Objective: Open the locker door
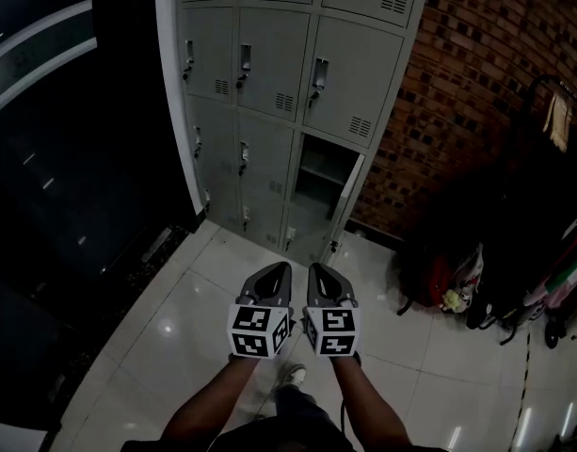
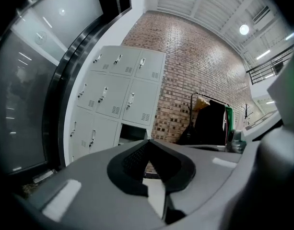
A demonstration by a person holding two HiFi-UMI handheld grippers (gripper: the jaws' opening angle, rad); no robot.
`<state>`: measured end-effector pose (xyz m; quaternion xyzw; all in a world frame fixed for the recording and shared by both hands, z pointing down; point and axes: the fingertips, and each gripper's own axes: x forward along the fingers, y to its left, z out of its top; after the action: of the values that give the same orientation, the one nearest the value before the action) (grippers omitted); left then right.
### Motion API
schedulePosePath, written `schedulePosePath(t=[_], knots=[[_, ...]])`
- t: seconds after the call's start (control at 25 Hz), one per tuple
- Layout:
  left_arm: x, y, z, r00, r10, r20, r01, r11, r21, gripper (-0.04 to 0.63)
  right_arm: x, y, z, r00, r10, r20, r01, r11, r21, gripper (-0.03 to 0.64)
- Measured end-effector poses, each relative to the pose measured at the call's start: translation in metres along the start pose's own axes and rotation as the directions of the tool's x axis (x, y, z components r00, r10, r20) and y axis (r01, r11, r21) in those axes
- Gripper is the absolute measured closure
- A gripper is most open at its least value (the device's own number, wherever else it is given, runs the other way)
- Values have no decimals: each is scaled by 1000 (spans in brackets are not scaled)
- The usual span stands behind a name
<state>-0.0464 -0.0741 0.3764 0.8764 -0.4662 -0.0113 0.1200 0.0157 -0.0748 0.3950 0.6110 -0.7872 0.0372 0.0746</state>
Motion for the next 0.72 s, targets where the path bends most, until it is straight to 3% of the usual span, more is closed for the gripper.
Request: schedulePosePath(t=[0.36,0.72], knots=[[-65,-30,-6,1000,-1,9,1,1000,9,591,-80,37,19,998,40,46,-40,999,6,617],[-99,-42,1,999,20,34,-20,1000,16,591,-112,55,28,996,57,69,-57,998,2,617]])
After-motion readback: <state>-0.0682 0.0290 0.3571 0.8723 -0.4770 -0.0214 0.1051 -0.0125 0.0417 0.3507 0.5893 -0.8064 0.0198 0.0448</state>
